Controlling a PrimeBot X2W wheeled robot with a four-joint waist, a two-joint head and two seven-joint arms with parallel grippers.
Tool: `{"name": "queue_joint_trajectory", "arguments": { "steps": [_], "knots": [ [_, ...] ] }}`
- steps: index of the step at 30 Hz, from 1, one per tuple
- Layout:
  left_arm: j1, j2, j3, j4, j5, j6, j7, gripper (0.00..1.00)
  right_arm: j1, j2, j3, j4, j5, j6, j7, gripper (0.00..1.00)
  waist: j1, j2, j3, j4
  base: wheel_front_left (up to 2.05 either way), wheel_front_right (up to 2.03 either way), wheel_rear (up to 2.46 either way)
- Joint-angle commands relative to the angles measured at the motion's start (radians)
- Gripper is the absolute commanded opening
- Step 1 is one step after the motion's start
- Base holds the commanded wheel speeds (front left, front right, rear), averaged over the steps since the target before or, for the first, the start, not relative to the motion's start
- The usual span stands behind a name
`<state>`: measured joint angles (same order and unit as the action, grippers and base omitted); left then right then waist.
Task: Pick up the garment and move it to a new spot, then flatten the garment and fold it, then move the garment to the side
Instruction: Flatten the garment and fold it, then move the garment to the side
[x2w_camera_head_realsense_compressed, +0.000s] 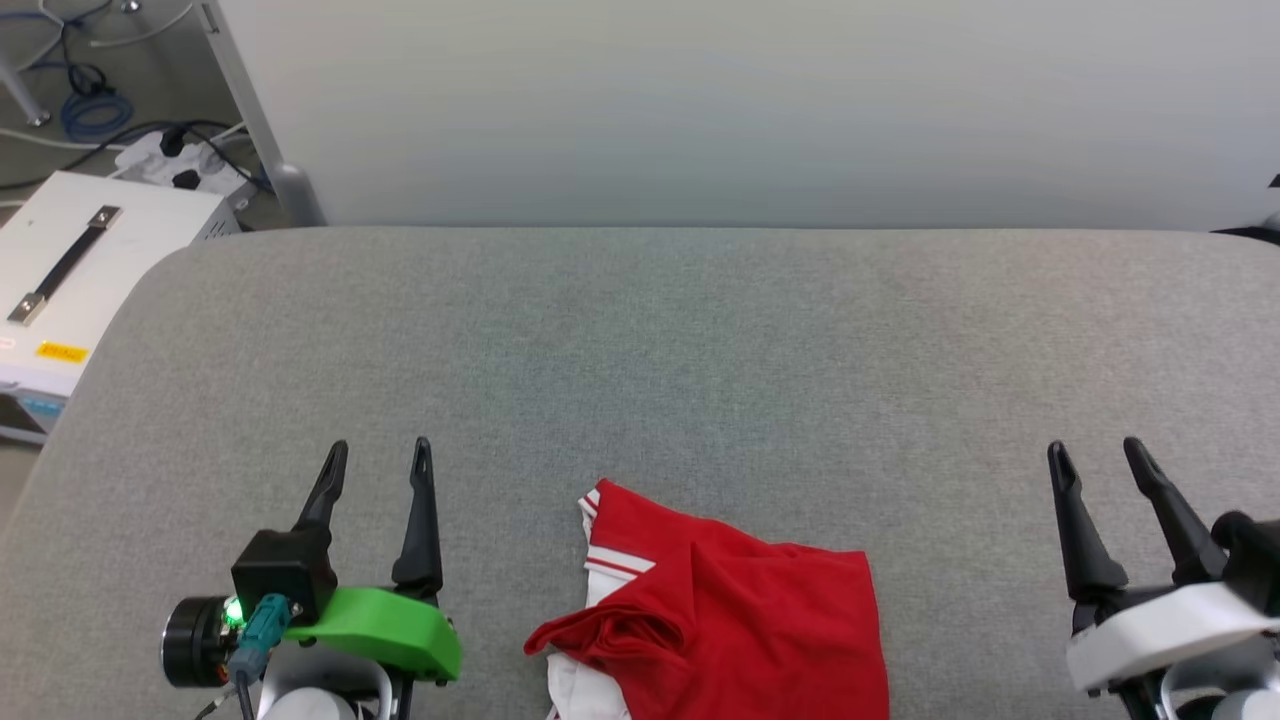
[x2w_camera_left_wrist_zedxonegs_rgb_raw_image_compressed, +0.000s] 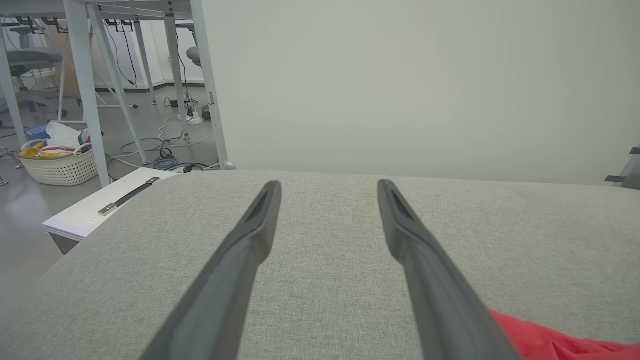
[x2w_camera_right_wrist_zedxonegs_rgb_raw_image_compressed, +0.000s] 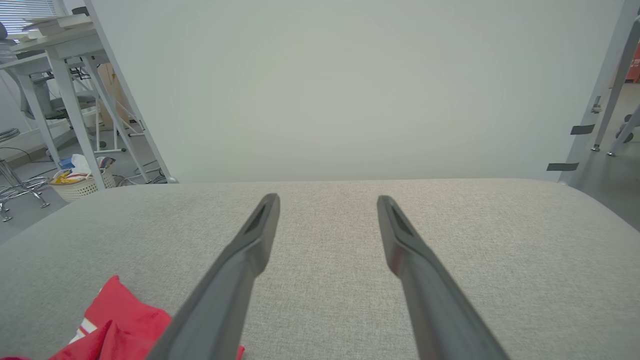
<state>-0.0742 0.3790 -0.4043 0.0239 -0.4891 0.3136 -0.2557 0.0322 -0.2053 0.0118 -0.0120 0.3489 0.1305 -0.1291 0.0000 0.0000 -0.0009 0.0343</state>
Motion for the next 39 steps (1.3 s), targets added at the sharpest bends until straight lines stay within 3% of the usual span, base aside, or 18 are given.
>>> {"name": "queue_joint_trajectory", "arguments": {
  "steps": [1, 16, 22, 25, 30, 33, 39],
  "knots": [
    [0.025, 0.006, 0.009, 0.002, 0.011, 0.002, -0.006, 1.00, 0.030, 0.006, -0.002, -0.018, -0.020, 0.000, -0.007, 1.00, 0.0000, 0.0000, -0.024, -0.023, 0.00, 0.00, 0.00],
    [0.088, -0.015, 0.040, 0.016, 0.038, -0.021, -0.006, 1.00, 0.124, 0.048, -0.018, -0.091, -0.068, 0.000, 0.037, 1.00, 0.0000, 0.0000, -0.035, -0.036, 0.00, 0.00, 0.00],
    [0.080, -0.024, 0.048, 0.024, 0.044, -0.033, -0.006, 1.00, 0.129, 0.056, -0.031, -0.088, -0.033, 0.000, 0.078, 1.00, 0.0000, 0.0000, -0.029, -0.027, 0.00, 0.00, 0.00],
    [0.068, -0.030, 0.051, 0.026, 0.051, -0.040, -0.006, 1.00, 0.129, 0.052, -0.056, -0.057, 0.082, 0.000, 0.136, 1.00, 0.0000, 0.0000, -0.018, -0.018, 0.00, 0.00, 0.00],
    [0.044, -0.051, 0.059, 0.023, 0.071, -0.056, -0.006, 1.00, 0.139, -0.009, -0.062, 0.039, 0.308, 0.000, 0.293, 1.00, 0.0000, 0.0000, 0.006, 0.012, 0.00, 0.00, 0.00],
    [0.034, -0.067, 0.070, 0.026, 0.082, -0.067, -0.006, 1.00, 0.150, -0.064, -0.001, 0.087, 0.433, 0.000, 0.419, 1.00, 0.0000, 0.0000, 0.024, 0.033, 0.00, 0.00, 0.00],
    [0.015, -0.098, 0.091, 0.026, 0.105, -0.093, -0.006, 1.00, 0.112, -0.089, 0.111, 0.141, 0.609, 0.000, 0.569, 1.00, 0.0000, 0.0000, 0.064, 0.073, 0.00, 0.00, 0.00]
  ]
}}
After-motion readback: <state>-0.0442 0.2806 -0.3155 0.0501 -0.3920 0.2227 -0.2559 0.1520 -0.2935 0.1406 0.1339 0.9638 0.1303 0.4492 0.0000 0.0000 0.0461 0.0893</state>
